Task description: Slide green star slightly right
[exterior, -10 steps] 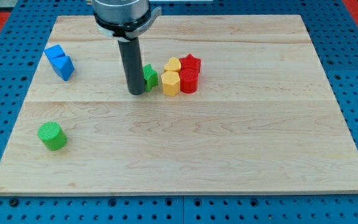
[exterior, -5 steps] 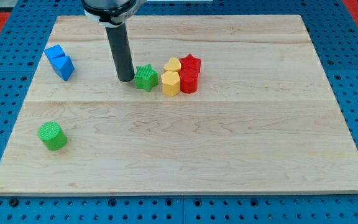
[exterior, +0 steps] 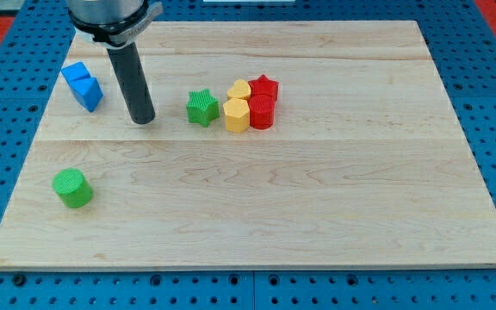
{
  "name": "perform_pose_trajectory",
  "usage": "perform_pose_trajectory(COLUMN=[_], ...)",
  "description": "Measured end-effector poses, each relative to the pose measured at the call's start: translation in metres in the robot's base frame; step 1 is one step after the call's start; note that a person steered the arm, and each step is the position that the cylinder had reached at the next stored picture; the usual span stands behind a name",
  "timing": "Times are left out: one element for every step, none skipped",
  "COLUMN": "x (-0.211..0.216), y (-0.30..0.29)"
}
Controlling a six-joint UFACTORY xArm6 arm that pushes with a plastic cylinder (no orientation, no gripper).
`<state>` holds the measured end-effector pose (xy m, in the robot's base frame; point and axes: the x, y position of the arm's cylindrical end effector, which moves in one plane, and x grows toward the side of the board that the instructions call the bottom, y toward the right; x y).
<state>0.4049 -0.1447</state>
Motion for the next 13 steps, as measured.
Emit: perform_pose_trajectory(x=[0.0,0.0,0.0,0.0,-0.002,-0.006,-0.008,-0.011,-0.014,-0.017,-0.017,-0.017,-0.017], y=[0.017,0.028,0.028,0.028,0.028,0.028,0.028,0.033,0.041,0.048,0.053,0.057,0.057])
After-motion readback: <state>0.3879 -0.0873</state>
